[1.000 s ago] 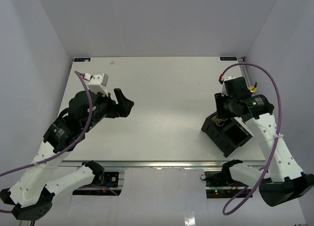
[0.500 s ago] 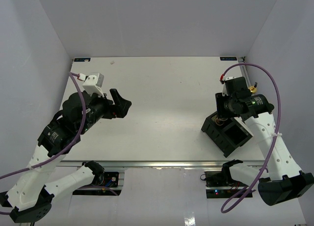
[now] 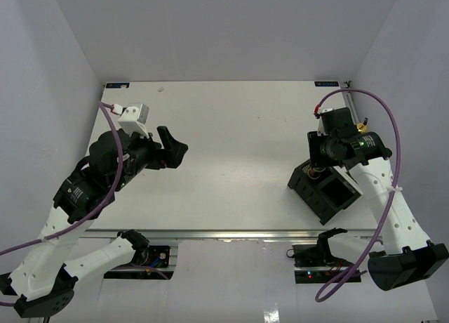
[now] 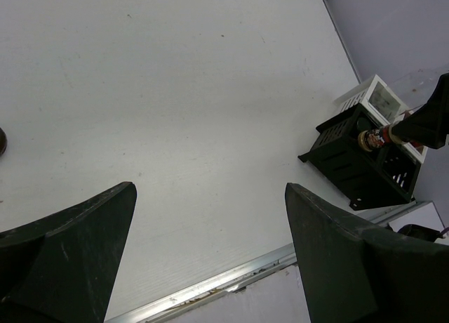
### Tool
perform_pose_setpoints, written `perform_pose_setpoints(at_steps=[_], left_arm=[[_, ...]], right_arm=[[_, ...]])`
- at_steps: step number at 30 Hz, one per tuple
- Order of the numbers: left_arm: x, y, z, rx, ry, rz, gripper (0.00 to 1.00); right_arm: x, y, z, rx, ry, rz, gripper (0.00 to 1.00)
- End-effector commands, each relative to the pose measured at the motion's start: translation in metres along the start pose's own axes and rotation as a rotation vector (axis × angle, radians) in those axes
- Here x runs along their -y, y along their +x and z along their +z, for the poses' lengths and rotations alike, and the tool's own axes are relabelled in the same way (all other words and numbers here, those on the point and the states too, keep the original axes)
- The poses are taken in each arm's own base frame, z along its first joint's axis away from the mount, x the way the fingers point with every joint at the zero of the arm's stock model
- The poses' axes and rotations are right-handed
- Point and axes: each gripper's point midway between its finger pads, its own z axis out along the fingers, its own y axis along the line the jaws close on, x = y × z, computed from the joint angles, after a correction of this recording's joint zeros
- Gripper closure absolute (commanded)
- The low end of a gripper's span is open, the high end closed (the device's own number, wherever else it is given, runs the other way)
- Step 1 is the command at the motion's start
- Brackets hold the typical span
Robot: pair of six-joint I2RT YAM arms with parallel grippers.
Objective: Organize the condiment bottles
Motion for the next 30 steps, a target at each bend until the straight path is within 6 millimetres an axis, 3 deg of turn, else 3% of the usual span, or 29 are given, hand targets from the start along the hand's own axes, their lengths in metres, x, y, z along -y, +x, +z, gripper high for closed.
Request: perform_pose_setpoints(at_steps=[1,23,30], left_arm=[[0.008,-0.014,0.002,0.013,0.017,0.018,0.02],[0.009,-0.016,-0.008,0.022,0.028,-0.002,0.02],[0.007,-0.015,-0.011,0.018,0.023,-0.005,0.02]], right_arm=[[-0.004,0.003,-0.003,-0.02,-0.019,0.026,0.92],[0.005,0.002,-0.012,-0.022,0.032,0.061,0.92],[0.001,0.002,-0.006,-0.055,0.017,0.058,0.92]])
